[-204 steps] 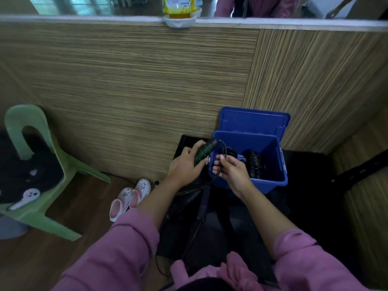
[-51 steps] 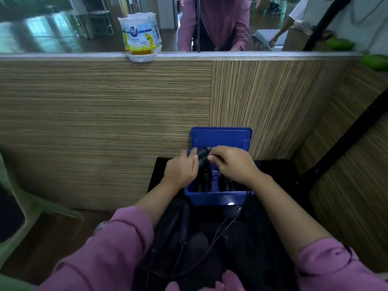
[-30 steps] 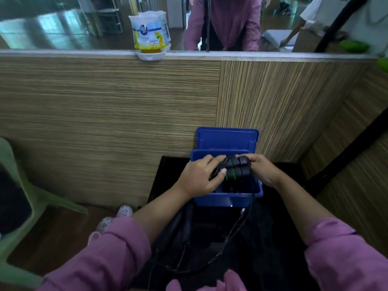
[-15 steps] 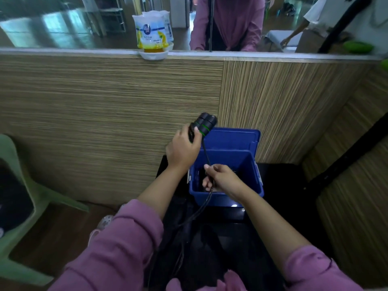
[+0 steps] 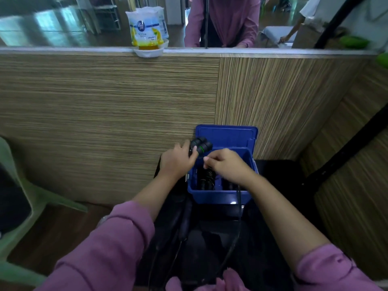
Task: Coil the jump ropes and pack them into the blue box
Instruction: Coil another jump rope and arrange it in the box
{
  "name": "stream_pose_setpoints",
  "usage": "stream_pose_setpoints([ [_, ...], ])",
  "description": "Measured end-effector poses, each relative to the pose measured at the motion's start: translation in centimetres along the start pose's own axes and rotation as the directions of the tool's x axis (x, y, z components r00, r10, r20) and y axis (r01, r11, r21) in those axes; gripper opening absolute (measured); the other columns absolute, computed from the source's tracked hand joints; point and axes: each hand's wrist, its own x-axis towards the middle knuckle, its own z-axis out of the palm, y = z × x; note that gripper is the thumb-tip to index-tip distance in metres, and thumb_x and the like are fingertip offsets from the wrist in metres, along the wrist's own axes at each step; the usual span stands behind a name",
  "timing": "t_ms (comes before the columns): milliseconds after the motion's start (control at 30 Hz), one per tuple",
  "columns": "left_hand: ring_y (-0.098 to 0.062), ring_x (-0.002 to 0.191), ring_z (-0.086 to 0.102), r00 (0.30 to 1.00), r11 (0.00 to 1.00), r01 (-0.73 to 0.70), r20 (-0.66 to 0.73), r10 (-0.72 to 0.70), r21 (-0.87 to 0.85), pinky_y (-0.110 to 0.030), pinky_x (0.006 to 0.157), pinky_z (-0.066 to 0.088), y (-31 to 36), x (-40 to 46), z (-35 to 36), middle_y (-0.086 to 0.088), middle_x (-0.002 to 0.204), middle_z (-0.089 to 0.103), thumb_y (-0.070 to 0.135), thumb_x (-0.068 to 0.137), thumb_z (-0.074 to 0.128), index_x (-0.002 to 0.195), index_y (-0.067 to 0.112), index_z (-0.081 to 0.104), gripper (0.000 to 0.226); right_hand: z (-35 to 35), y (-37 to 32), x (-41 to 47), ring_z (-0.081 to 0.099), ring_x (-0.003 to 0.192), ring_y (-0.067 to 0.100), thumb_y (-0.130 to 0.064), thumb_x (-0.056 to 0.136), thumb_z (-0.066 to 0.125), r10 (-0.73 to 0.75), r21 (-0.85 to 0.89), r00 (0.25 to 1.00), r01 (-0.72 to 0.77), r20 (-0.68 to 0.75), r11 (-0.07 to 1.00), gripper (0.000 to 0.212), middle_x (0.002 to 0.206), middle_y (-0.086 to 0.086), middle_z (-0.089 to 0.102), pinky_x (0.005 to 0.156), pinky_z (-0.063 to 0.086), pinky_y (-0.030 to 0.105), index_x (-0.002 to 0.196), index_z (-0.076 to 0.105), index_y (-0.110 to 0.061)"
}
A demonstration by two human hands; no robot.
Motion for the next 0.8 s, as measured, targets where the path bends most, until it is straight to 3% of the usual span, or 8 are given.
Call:
stream_pose_setpoints([
  [100, -0.039, 0.073, 0.067, 0.965, 0.965, -0.261, 0.019, 0.262, -0.036, -0.036, 0.053, 0.047, -0.3, -1.4, 0.8, -0.019, 0.097, 0.067, 0.042, 0.097, 0.039, 0.125, 0.009, 0.059, 0.048, -2.5, 1.0, 0.7, 0.048, 0.058, 0.011, -0.032, 0.094, 0.051, -0.025, -0.062, 0.999, 0.026, 0.025, 0.998, 0.030, 0.061, -0.006, 0.054, 0.062, 0.038, 0.030, 0.070, 0.063, -0.020],
  [167, -0.037, 0.064, 0.066, 0.913, 0.909, -0.408, -0.050, 0.405, -0.084, -0.036, 0.046, 0.050, -0.4, -2.1, 1.3, -0.020, 0.093, 0.069, 0.043, 0.096, 0.033, 0.122, 0.004, 0.062, 0.056, -3.7, 1.8, 1.1, 0.048, 0.062, 0.009, -0.030, 0.095, 0.051, -0.063, -0.047, 0.997, 0.066, 0.047, 0.997, 0.029, 0.066, -0.006, 0.056, 0.066, 0.039, 0.030, 0.071, 0.062, -0.019],
  [300, -0.030, 0.065, 0.065, 0.809, 0.785, -0.587, -0.123, 0.575, -0.196, -0.037, 0.049, 0.051, 0.0, -3.1, 1.1, -0.014, 0.089, 0.066, 0.042, 0.100, 0.028, 0.125, 0.000, 0.059, 0.058, -4.5, 3.6, 1.9, 0.056, 0.069, 0.014, -0.029, 0.096, 0.052, -0.133, -0.060, 0.982, 0.142, 0.135, 0.988, 0.026, 0.074, 0.002, 0.062, 0.071, 0.044, 0.032, 0.075, 0.064, -0.019],
  [400, -0.025, 0.069, 0.063, 0.783, 0.741, -0.621, -0.143, 0.606, -0.256, -0.036, 0.053, 0.052, 0.5, -3.8, 0.1, -0.010, 0.091, 0.064, 0.045, 0.101, 0.023, 0.129, 0.001, 0.055, 0.061, -4.4, 5.1, 2.1, 0.062, 0.088, 0.028, -0.034, 0.095, 0.053, -0.134, -0.021, 0.972, 0.141, 0.191, 0.990, 0.023, 0.088, 0.007, 0.068, 0.086, 0.048, 0.042, 0.083, 0.068, -0.021],
  [600, -0.020, 0.074, 0.064, 0.807, 0.763, -0.590, -0.158, 0.569, -0.266, -0.037, 0.060, 0.053, 0.5, -3.8, -1.1, -0.006, 0.098, 0.063, 0.072, 0.087, 0.038, 0.134, 0.008, 0.054, 0.081, -4.7, 5.5, 1.7, 0.065, 0.085, 0.011, -0.028, 0.087, 0.065, -0.142, 0.260, 0.982, 0.106, 0.123, 0.960, 0.017, 0.087, 0.002, 0.071, 0.084, 0.049, 0.027, 0.087, 0.072, -0.012],
  [700, -0.018, 0.071, 0.064, 0.778, 0.726, -0.628, -0.200, 0.596, -0.279, -0.036, 0.057, 0.053, 0.8, -4.0, -1.6, -0.005, 0.095, 0.064, 0.068, 0.088, 0.045, 0.132, 0.008, 0.056, 0.075, -5.2, 5.9, 1.7, 0.059, 0.077, 0.021, -0.030, 0.075, 0.077, -0.137, 0.328, 0.986, 0.098, 0.098, 0.939, 0.023, 0.080, 0.013, 0.065, 0.080, 0.046, 0.035, 0.082, 0.071, -0.009],
  [800, -0.018, 0.073, 0.063, 0.766, 0.710, -0.643, -0.220, 0.604, -0.288, -0.035, 0.058, 0.053, 1.1, -3.6, -2.8, -0.005, 0.096, 0.063, 0.062, 0.090, 0.046, 0.133, 0.007, 0.055, 0.069, -5.2, 6.4, 1.4, 0.064, 0.090, 0.035, -0.046, 0.071, 0.077, -0.066, 0.405, 0.989, 0.006, 0.134, 0.914, 0.037, 0.096, 0.021, 0.069, 0.091, 0.048, 0.045, 0.090, 0.075, -0.014],
])
